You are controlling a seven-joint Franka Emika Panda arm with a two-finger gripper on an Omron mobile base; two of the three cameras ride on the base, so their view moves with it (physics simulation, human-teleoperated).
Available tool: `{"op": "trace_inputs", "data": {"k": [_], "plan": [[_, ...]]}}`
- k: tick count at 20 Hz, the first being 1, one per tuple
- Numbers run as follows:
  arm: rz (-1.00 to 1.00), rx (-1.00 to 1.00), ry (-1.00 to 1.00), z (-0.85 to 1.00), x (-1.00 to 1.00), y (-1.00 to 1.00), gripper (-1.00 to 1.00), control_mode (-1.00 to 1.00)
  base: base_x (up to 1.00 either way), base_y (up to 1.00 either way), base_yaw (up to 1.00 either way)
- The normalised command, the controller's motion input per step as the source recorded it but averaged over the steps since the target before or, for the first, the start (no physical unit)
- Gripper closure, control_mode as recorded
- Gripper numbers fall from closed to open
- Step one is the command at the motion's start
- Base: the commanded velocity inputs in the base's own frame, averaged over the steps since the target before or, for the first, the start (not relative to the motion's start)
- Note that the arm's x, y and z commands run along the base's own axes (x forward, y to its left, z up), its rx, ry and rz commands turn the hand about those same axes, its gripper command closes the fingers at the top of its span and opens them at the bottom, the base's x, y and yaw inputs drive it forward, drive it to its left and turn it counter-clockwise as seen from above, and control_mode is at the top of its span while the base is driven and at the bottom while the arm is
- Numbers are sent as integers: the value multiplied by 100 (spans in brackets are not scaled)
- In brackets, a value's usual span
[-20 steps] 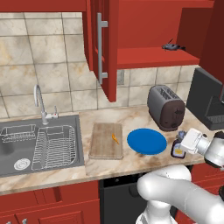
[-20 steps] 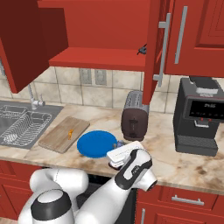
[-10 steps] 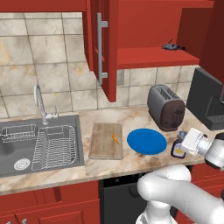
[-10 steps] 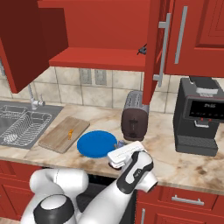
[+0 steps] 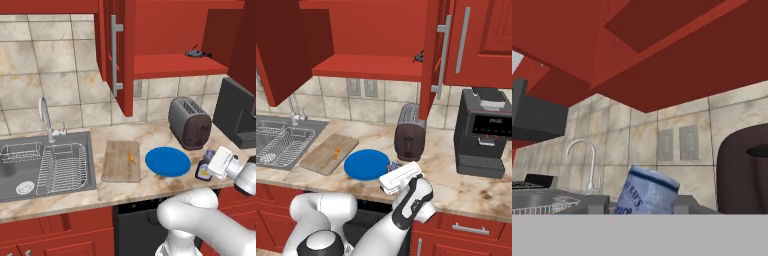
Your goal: Pick the shrimp from the plate and place it on the cutting board. Then pick the condiment bottle from the cabinet and place it next to the cutting board.
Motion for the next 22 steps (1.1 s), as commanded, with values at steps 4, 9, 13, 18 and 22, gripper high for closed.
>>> {"op": "trace_inputs", "data": {"k": [4,9,13,18,22], "plan": [[0,0,-8,-20,0,2,100,-100,0,0,0],[0,0,-1,-19,0,4,100,-100,0,0,0],[0,0,0,-11,1,12,100,-100,0,0,0],[0,0,0,-13,3,17,100,-100,0,0,0],[0,0,0,-16,1,22,100,-100,0,0,0]]}}
